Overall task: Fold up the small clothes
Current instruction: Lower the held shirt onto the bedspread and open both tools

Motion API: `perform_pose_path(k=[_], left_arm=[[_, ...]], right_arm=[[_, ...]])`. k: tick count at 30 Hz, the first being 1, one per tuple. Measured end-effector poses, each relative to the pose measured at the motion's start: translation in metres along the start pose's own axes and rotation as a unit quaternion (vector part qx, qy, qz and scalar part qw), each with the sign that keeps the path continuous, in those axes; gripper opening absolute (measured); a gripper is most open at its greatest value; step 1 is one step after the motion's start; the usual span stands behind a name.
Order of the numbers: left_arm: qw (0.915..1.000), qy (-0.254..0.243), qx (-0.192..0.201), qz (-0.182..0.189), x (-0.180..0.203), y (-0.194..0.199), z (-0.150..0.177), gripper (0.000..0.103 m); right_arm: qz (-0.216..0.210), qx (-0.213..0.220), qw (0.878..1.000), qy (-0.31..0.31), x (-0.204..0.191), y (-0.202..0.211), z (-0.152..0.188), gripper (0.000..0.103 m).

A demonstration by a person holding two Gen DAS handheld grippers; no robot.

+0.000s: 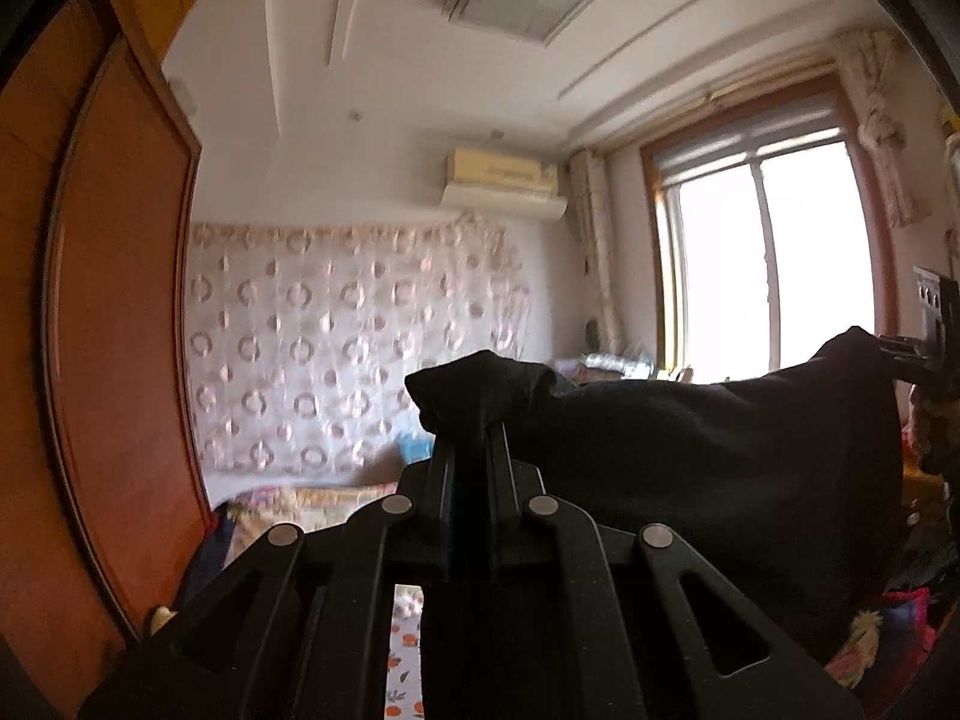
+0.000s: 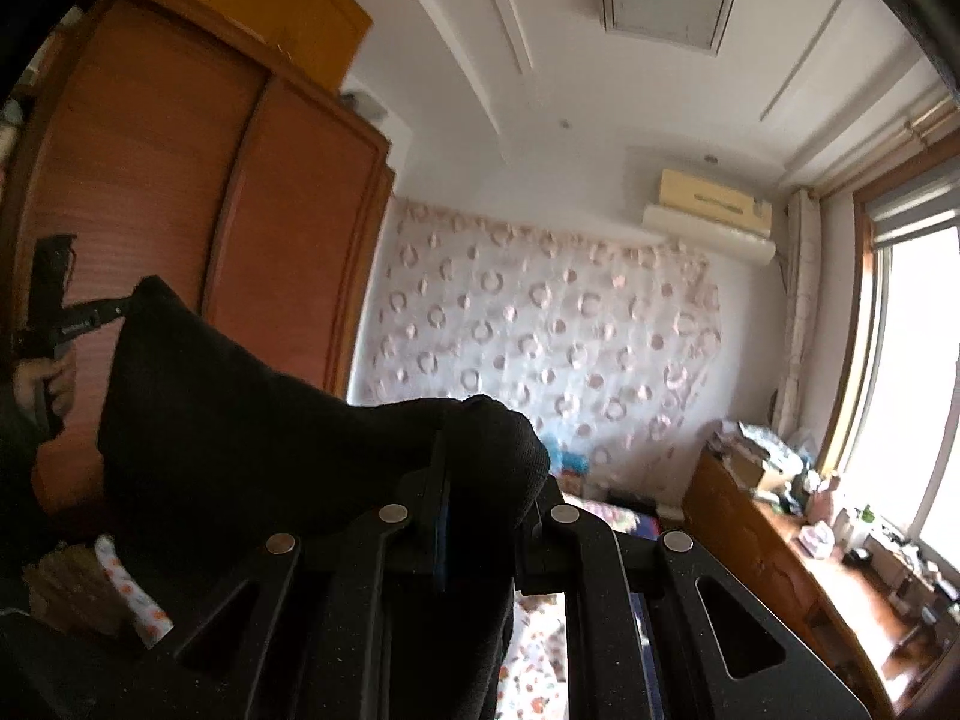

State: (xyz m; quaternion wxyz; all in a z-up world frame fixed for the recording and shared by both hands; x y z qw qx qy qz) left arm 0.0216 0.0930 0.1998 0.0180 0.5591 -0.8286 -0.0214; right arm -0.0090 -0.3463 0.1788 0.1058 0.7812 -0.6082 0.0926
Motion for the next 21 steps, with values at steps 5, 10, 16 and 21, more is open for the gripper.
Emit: perform_pose_path(k=[5,10,16,21], left_arm=[[0.9975,0.018,-0.068,-0.001,-0.024,-0.091,0.069,0.009],[0.9885,0.054,-0.141,-0.004,-0.05,-0.172,0.147,0.009],[0.9786,0.065,-0.195,-0.01,-0.059,-0.236,0.185,0.009],[0.9732,0.058,-0.222,-0.019,-0.064,-0.266,0.195,0.009]], right_arm=[[-0.022,-0.062,0.998,-0.019,-0.001,-0.095,0.045,0.014],[-0.029,-0.117,0.992,-0.046,-0.004,-0.185,0.1,0.014],[-0.012,-0.202,0.978,-0.046,-0.011,-0.29,0.141,0.014],[-0.007,-0.231,0.971,-0.064,-0.007,-0.339,0.134,0.015]])
Point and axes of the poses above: each gripper's, at about its wrist camera, not at the fingertips, and y roughly against the way its jaws point, x to its right, z to its underside, the point moved 3 cm from there along -y, roughly the way its jaws point, and after that the axes turned 8 degrees about z, right-handed, at the moved point
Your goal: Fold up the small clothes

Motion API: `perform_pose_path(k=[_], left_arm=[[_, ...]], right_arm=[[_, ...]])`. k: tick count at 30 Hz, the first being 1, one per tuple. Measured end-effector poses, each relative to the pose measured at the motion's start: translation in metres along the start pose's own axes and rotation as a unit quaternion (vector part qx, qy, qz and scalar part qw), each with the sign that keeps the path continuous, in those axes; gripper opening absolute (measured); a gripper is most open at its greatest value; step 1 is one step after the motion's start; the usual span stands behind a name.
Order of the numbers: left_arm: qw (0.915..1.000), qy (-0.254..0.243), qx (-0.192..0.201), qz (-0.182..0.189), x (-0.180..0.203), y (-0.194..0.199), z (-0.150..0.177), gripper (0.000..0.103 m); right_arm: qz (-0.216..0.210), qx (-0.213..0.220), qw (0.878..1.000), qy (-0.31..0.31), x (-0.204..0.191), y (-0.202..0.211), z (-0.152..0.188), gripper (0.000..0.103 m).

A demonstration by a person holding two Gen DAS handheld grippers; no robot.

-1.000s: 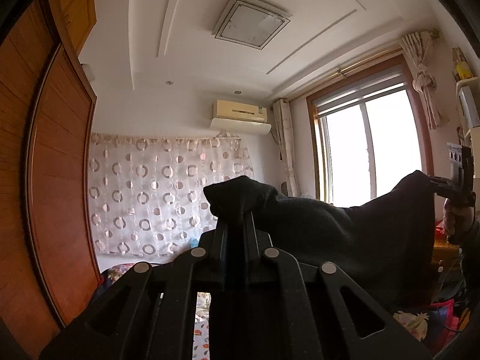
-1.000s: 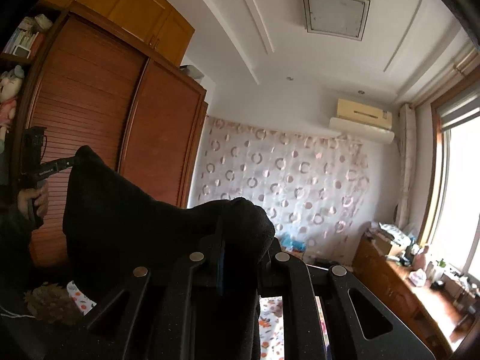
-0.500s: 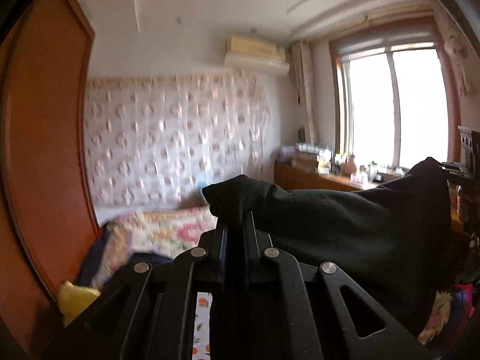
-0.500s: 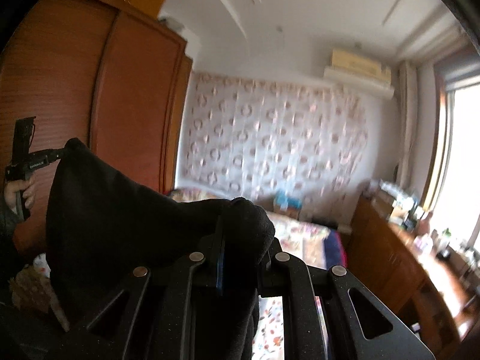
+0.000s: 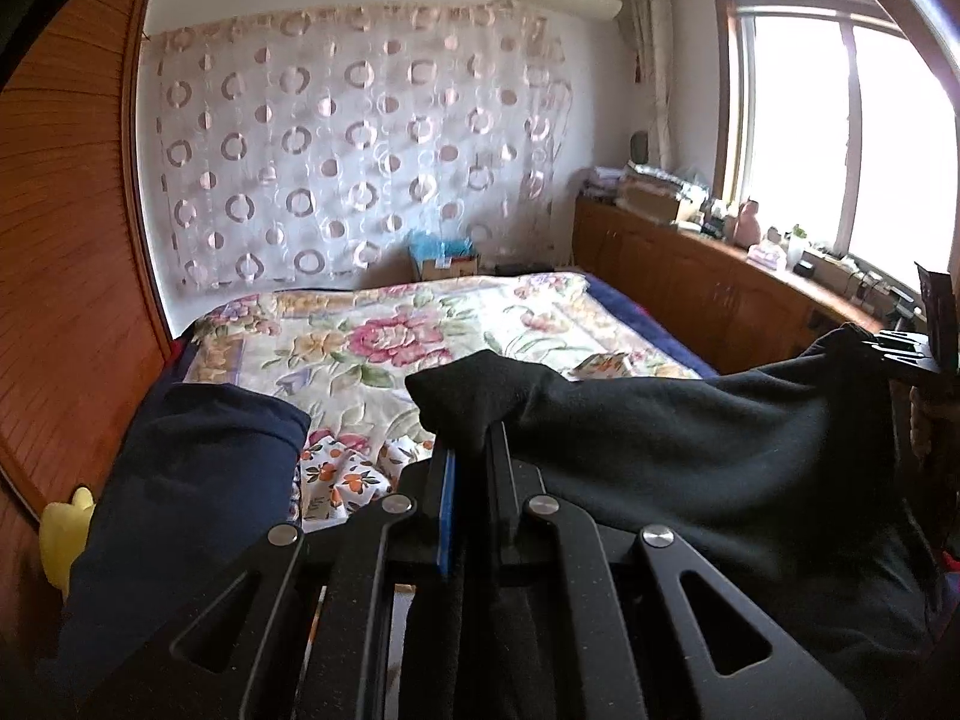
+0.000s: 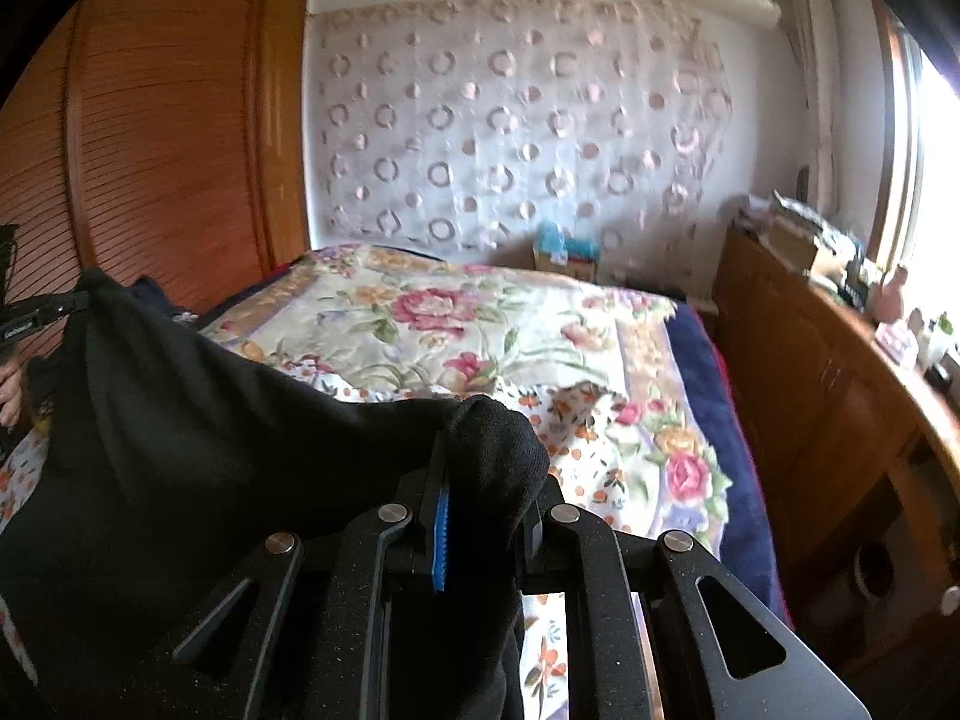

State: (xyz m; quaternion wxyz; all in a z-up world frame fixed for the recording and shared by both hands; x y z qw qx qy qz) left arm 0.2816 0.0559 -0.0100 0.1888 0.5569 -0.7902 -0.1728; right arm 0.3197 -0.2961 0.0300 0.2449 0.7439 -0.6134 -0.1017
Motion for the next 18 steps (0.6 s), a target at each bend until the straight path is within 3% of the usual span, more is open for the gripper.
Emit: perform_pose_path(k=[5,12,15,16,18], left_arm=[[0.9992,0.006,-0.039,0.002,-0.004,-0.033,0.013,0.009],[0.9968,0.027,-0.075,-0.007,-0.014,-0.058,0.025,0.014],[0.9958,0.032,-0.085,0.006,-0.012,-0.057,0.025,0.033],[0.9959,0.031,-0.084,0.011,-0.01,-0.055,0.025,0.045],[0.9961,0.024,-0.083,0.018,-0.003,-0.047,0.028,0.056]], right_arm=[[-0.003,-0.033,0.999,-0.002,0.01,-0.026,0.014,0.015],[-0.003,-0.064,0.998,0.001,0.014,-0.053,0.005,0.018],[0.013,-0.072,0.997,0.005,0.014,-0.058,0.005,0.035],[0.018,-0.073,0.997,0.005,0.015,-0.055,0.003,0.043],[0.023,-0.068,0.997,0.005,0.016,-0.042,0.002,0.053]])
Point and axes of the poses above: each gripper's, at about its wrist camera, not at the fingertips, and y roughly against the way its jaws point, x to its right, z to its underside, the point moved 3 cm from there along -y, roughly the way its jaws point, and after that the axes turned 8 degrees about z, right-handed, at the moved point
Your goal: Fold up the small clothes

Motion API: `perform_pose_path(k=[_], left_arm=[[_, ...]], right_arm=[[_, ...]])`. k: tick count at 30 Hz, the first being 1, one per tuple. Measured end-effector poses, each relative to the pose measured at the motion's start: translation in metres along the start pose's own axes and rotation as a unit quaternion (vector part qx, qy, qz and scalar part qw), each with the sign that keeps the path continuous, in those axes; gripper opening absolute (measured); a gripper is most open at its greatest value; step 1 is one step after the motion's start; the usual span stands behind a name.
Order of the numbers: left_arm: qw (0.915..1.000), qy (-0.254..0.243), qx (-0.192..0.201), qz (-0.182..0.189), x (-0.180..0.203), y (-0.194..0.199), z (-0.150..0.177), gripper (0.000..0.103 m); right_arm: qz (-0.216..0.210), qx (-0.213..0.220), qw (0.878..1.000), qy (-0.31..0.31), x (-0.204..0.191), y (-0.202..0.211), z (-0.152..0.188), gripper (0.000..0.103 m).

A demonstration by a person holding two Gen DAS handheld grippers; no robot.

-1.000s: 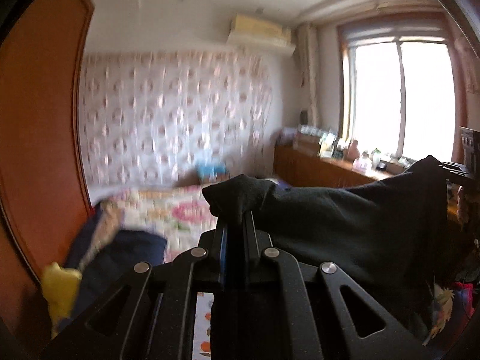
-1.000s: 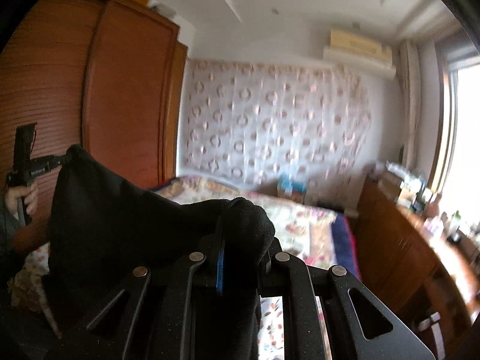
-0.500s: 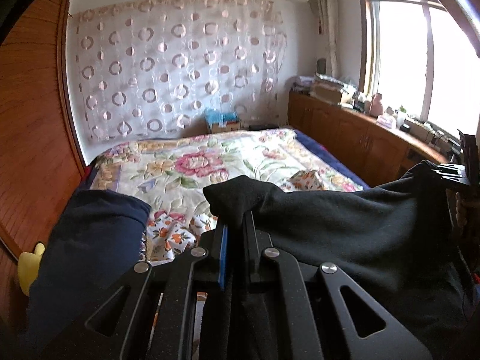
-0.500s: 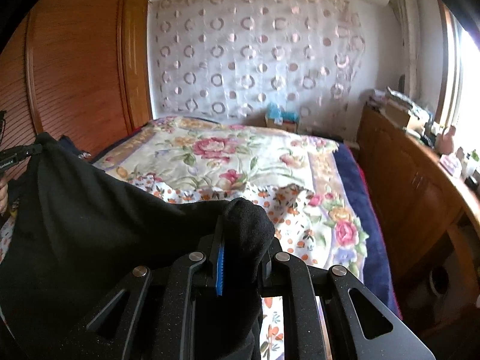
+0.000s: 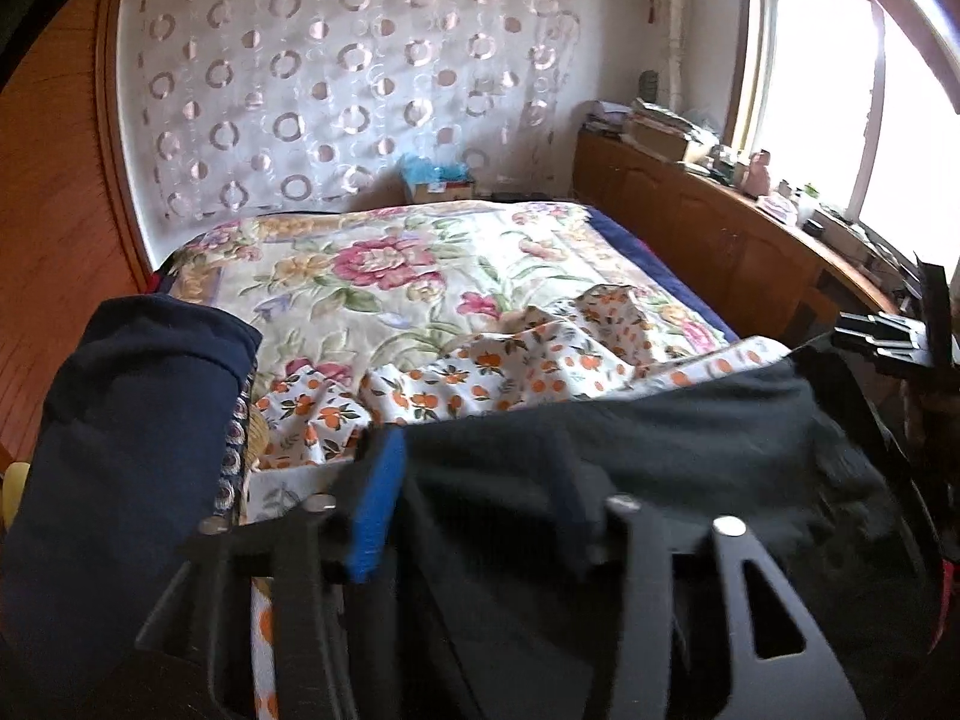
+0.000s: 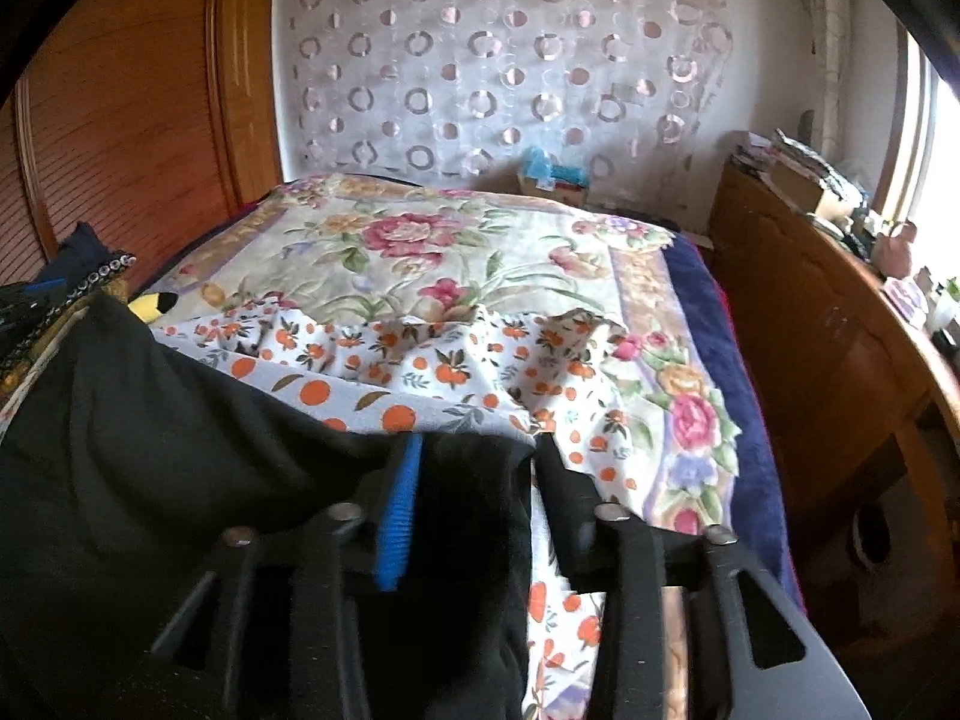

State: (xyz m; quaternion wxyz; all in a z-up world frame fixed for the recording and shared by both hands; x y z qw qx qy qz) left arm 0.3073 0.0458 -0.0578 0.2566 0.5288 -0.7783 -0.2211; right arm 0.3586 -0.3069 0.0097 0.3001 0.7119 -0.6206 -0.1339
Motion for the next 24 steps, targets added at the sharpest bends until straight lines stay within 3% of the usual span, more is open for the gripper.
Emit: perform_pose_path(k=[2,3,8,15,24], left_arm=[[0.9999,-0.012,-0.003,0.004,0.01,0.009,0.008,0.069],[0.9998,-0.016,-0.004,0.006,0.014,0.013,0.012,0.07],[0.9995,-0.021,-0.019,0.011,0.026,0.028,0.044,0.071],[0.9984,-0.011,-0.051,0.02,0.029,0.037,0.08,0.071],[0.9963,0.008,-0.084,0.01,0.019,0.033,0.108,0.071]], right_arm=[[-0.001,0.003,1.0,-0.004,0.002,0.017,0.002,0.058],[-0.003,0.004,1.0,-0.004,0.002,0.02,0.007,0.058],[-0.003,-0.004,1.0,-0.014,0.001,0.062,0.035,0.058],[-0.006,-0.051,0.998,-0.035,0.001,0.102,0.09,0.058],[-0.011,-0.1,0.992,-0.081,0.006,0.118,0.122,0.058]])
Point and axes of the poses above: each gripper's, at about its wrist camera, not at the fingertips, and y roughly against the way its jaws point, x to its right, z to its underside, the point moved 3 cm from there along -y, roughly the way its jaws point, and after that the axes turned 8 degrees about z, right-handed, at the moved point
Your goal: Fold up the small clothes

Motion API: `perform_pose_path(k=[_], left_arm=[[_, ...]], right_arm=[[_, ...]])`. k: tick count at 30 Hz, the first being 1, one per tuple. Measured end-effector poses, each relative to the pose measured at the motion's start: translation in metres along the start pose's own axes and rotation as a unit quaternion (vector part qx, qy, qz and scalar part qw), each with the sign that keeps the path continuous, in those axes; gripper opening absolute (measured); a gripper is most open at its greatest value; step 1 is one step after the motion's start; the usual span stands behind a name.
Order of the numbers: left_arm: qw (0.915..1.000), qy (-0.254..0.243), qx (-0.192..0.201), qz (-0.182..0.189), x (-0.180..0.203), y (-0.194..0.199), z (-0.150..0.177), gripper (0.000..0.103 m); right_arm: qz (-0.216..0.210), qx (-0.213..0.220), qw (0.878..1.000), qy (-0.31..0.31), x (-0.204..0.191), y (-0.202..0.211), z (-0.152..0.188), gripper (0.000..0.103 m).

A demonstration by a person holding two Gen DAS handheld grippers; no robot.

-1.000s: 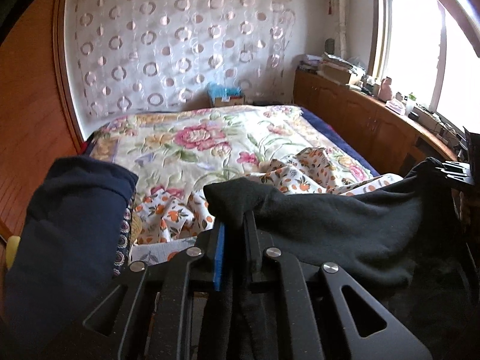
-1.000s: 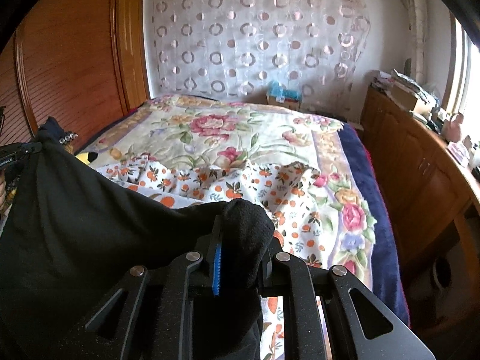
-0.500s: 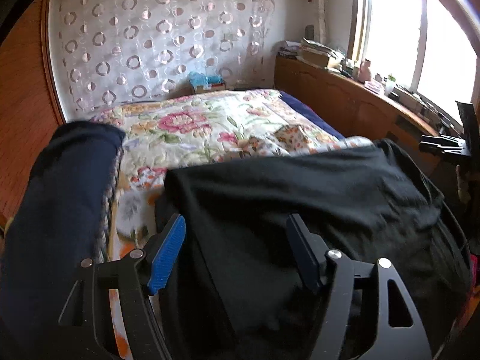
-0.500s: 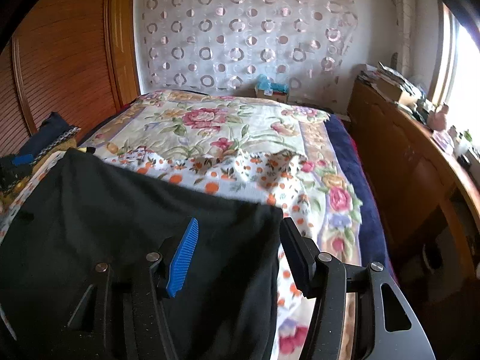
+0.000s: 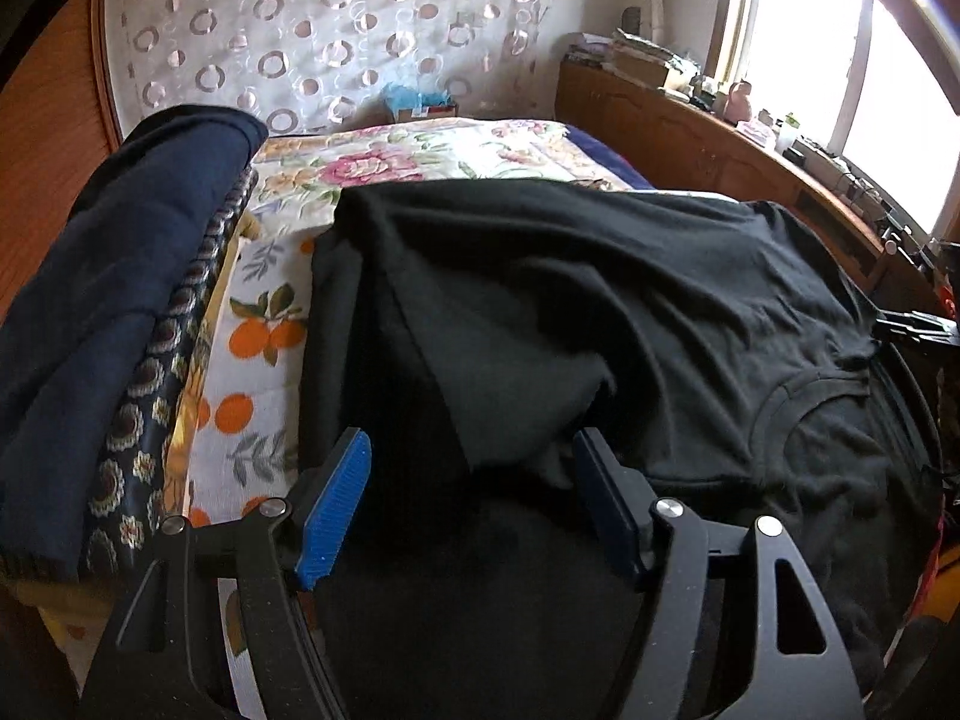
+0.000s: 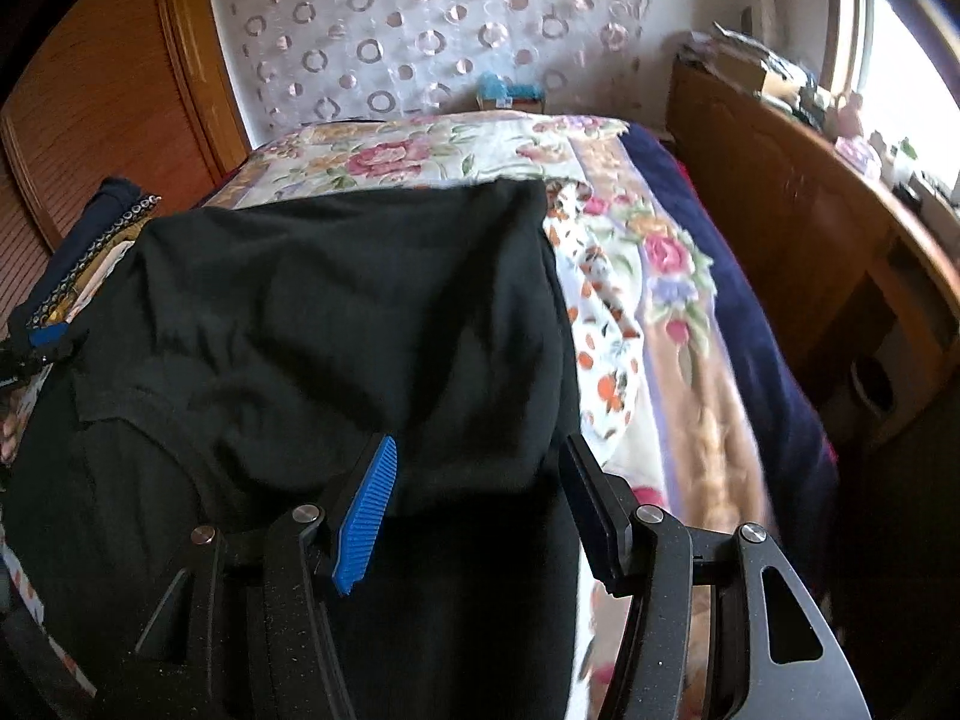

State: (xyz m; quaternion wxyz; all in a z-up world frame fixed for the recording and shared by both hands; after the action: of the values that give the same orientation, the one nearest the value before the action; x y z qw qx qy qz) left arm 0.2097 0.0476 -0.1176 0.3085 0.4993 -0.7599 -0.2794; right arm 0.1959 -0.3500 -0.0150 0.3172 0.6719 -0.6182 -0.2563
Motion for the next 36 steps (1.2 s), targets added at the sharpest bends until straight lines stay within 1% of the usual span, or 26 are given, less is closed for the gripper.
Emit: perform_pose_path(k=[5,9,16,19,24,28,33,34,36], left_arm=[[0.9998,0.007,-0.017,0.0,-0.003,-0.007,0.004,0.071],[0.9998,0.009,-0.017,0.004,-0.003,-0.008,0.003,0.071],[0.9998,0.0,-0.022,-0.002,-0.001,-0.012,0.0,0.071],[0.9997,0.0,-0.023,-0.003,-0.001,-0.013,-0.001,0.071],[0.9997,-0.003,-0.023,-0.006,0.0,-0.014,-0.001,0.072],[0.9997,-0.001,-0.023,-0.008,-0.001,-0.016,-0.003,0.073],[0.9997,0.0,-0.023,-0.008,-0.001,-0.015,-0.003,0.073],[0.9997,0.001,-0.021,-0.008,-0.001,-0.015,-0.004,0.073],[0.9999,0.003,-0.016,-0.004,-0.002,-0.014,-0.004,0.056]], right_arm=[[-0.012,-0.008,1.0,-0.012,0.003,0.004,0.002,0.058],[-0.018,-0.014,1.0,-0.02,0.005,0.002,0.004,0.058],[-0.022,-0.007,1.0,-0.017,0.0,-0.005,-0.002,0.059],[-0.019,-0.004,1.0,-0.011,-0.003,-0.01,0.002,0.059],[-0.03,0.005,1.0,-0.009,-0.006,-0.011,0.001,0.059],[-0.024,-0.003,1.0,0.003,-0.009,-0.025,-0.001,0.059],[-0.013,0.01,1.0,0.011,-0.01,-0.03,-0.002,0.059],[-0.01,0.014,1.0,0.013,-0.009,-0.031,-0.001,0.059],[-0.006,0.018,1.0,0.016,-0.01,-0.031,0.001,0.059]])
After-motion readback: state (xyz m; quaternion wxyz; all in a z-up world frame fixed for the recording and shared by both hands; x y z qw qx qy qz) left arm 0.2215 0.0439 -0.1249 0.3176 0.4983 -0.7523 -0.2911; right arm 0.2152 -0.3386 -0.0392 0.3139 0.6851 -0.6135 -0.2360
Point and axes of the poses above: each gripper's, at about its wrist camera, not at the fingertips, and y roughly against the way its jaws point, x to its right, z to its underside, the point moved 3 cm from there along -y, roughly the way its jaws point, and after that the axes turned 8 degrees about z, right-handed, at the moved point
